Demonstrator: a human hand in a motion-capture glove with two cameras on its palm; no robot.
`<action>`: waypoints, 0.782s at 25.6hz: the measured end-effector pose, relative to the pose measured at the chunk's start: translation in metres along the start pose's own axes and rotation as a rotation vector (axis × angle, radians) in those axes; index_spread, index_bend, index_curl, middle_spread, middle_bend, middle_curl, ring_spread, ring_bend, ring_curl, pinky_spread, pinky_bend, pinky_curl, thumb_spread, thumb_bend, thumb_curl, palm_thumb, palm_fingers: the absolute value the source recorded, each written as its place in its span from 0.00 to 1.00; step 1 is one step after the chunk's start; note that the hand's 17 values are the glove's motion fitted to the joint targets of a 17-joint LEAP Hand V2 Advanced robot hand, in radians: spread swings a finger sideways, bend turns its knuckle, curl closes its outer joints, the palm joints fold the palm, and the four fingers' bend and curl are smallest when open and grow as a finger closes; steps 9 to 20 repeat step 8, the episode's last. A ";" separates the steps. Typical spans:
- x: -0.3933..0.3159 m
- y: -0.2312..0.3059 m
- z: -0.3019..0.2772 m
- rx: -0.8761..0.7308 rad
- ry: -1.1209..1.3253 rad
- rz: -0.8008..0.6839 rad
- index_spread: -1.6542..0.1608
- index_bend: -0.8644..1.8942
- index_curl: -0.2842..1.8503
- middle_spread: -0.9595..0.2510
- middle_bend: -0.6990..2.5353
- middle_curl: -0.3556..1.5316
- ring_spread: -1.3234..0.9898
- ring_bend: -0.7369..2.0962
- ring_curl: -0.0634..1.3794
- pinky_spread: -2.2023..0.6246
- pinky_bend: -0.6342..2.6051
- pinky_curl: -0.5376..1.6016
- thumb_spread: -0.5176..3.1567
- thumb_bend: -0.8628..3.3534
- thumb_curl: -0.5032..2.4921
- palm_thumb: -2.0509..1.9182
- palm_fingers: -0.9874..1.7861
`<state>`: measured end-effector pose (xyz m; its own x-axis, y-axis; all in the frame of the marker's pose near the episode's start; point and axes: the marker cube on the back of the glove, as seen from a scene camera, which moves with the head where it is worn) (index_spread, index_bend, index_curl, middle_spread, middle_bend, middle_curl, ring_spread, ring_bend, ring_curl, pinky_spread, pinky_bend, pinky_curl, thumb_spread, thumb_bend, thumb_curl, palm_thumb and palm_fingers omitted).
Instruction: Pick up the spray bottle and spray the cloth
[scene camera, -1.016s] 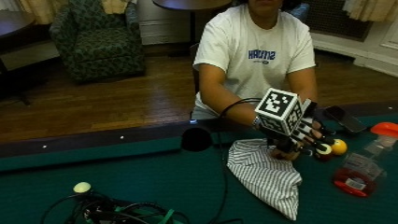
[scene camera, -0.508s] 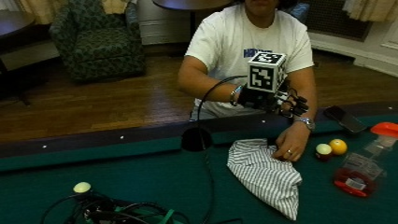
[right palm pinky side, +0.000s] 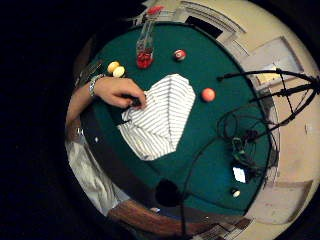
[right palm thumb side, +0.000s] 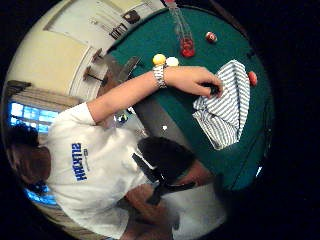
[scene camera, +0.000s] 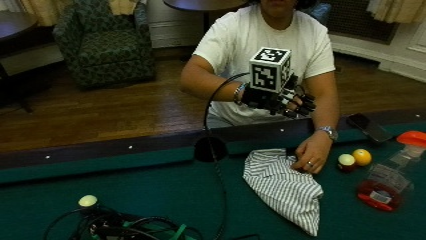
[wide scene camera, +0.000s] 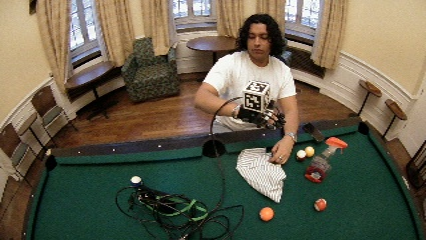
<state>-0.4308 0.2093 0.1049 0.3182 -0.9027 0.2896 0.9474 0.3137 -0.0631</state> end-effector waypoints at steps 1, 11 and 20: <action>0.000 0.001 -0.001 0.003 -0.002 0.004 0.68 0.36 0.27 0.68 0.28 0.38 0.51 0.37 0.26 0.85 0.27 0.41 0.40 0.20 0.29 0.60 0.46; 0.013 0.008 -0.004 0.008 0.008 0.030 0.68 0.36 0.26 0.68 0.27 0.37 0.51 0.37 0.26 0.85 0.27 0.41 0.40 0.20 0.28 0.59 0.46; 0.013 0.008 -0.004 0.008 0.008 0.030 0.68 0.36 0.26 0.68 0.27 0.37 0.51 0.37 0.26 0.85 0.27 0.41 0.40 0.20 0.28 0.59 0.46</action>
